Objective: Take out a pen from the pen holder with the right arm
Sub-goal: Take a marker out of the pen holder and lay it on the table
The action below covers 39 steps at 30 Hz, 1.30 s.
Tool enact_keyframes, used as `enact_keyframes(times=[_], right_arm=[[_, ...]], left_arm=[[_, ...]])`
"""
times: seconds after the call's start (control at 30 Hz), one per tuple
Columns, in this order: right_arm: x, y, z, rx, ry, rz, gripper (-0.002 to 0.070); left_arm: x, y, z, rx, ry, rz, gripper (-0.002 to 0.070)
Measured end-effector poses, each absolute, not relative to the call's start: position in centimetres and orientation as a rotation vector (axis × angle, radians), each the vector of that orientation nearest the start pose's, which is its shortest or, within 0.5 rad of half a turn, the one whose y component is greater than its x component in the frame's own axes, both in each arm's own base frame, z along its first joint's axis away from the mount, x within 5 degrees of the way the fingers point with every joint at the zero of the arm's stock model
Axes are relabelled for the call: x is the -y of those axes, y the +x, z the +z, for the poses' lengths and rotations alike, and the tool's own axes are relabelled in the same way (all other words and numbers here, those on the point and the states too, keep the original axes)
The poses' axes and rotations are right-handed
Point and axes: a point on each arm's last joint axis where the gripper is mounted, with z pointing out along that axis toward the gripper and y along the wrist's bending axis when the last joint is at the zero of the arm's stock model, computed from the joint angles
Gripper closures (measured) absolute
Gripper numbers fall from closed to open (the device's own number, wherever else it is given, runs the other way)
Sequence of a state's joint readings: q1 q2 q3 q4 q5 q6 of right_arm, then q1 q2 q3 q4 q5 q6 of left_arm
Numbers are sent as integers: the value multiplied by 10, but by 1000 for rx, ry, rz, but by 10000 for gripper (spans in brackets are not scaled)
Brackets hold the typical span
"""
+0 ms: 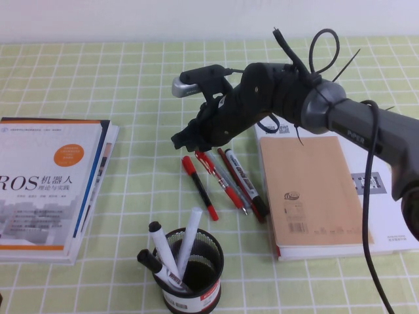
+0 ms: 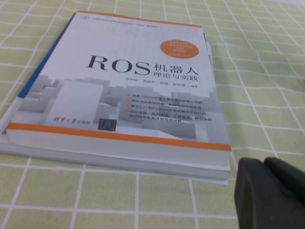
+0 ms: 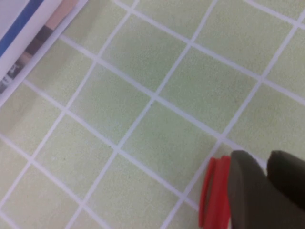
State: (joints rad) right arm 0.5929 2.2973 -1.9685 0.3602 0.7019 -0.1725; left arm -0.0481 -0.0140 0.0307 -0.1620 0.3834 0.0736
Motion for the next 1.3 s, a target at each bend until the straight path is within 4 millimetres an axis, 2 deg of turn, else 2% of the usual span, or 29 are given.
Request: enact_keyframes(times=[0.07,0.3,0.47,0.57,0.7,0.77,0.87,1.0,1.3], right_arm=[[-307,419,200,-2439,-706,573,609],[-308,420,200,-2432,-703,573,433],[-306,417,203,-2447,-722,565,412],[-302,405,224,-2431,-764,536,455],[-285,373,272,-2359,-801,498,605],[-272,352,290,-2334,-804,492,650],[-248,318,317,-2292,-796,492,676],[-218,277,331,-2283,-797,485,685],[-164,203,332,-2280,-800,489,688]], left_arm=[[8,52,170,-1881,15,-142,683],[8,52,170,-1881,15,-142,683],[8,52,170,-1881,15,-142,683],[8,52,170,-1881,15,-142,683],[8,52,170,-1881,15,-142,683],[8,52,170,-1881,15,-142,683],[8,52,170,-1881,15,-142,683],[8,52,170,-1881,15,-142,683],[8,52,170,-1881,15,-142,683]])
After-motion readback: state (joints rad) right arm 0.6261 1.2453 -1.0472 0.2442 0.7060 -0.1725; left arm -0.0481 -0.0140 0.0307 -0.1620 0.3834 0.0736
